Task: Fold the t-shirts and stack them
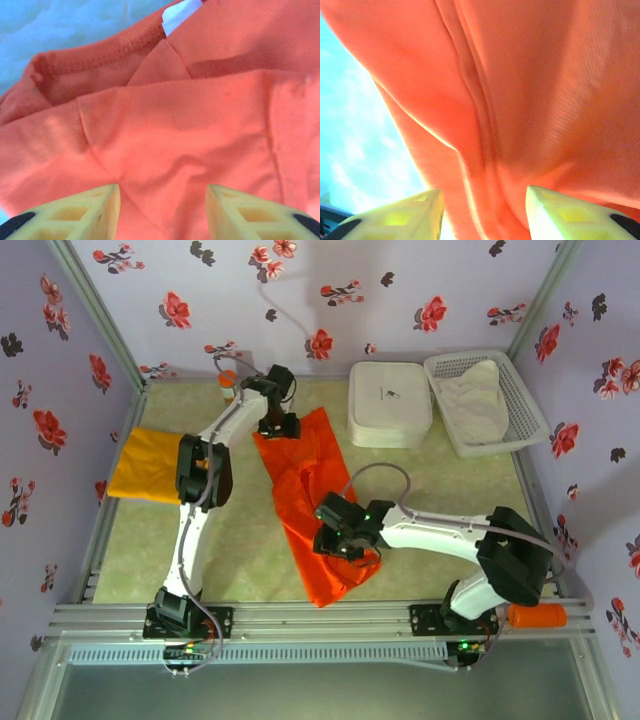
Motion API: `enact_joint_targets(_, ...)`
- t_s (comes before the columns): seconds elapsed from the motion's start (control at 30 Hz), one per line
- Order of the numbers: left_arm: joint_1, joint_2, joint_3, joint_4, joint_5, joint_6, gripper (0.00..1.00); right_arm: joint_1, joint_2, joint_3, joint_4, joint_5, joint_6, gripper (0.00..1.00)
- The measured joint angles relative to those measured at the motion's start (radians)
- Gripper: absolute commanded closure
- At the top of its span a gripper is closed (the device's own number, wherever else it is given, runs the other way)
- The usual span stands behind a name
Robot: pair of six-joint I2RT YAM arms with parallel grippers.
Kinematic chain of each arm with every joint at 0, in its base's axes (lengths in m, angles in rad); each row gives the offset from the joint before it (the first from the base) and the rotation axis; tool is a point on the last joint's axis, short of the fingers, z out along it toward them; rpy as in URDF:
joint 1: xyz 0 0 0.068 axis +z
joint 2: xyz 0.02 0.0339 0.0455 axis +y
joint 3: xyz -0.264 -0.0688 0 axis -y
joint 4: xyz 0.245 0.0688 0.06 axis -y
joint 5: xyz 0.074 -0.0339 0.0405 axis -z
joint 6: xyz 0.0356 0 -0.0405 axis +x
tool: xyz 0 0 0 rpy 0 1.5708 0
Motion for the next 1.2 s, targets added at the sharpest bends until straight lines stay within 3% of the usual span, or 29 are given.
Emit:
enact_joint_targets(0.1, 0.000, -0.142, -0.120, 0.017, -0.003, 0.001, 0.50, -0.027, -0.013, 0.093, -0.103, 0.087, -0.078, 0.45)
enact_joint_targets(0.27, 0.000, -0.512, -0.439, 0.132, -0.013, -0.026, 0.49, -0.104, -0.018, 0.202, -0.166, 0.208, -0.249, 0.42)
enact_joint_targets(0.47, -0.001, -0.871, -0.836, 0.270, -0.018, -0.097, 0.48, -0.180, 0.092, 0.392, -0.146, 0.215, -0.459, 0.39)
enact_joint_targets(0.77, -0.003, -1.200, -1.238, 0.314, -0.017, -0.215, 0.45, -0.214, 0.464, 0.743, -0.114, 0.124, -0.626, 0.36)
enact_joint_targets(0.97, -0.003, -1.403, -1.363, 0.308, -0.017, -0.277, 0.43, -0.217, 0.664, 0.876, -0.114, 0.068, -0.644, 0.34)
enact_joint_targets(1.2, -0.006, -1.489, -1.467, 0.291, 0.006, -0.336, 0.43, -0.243, 0.854, 1.014, -0.120, -0.014, -0.621, 0.33)
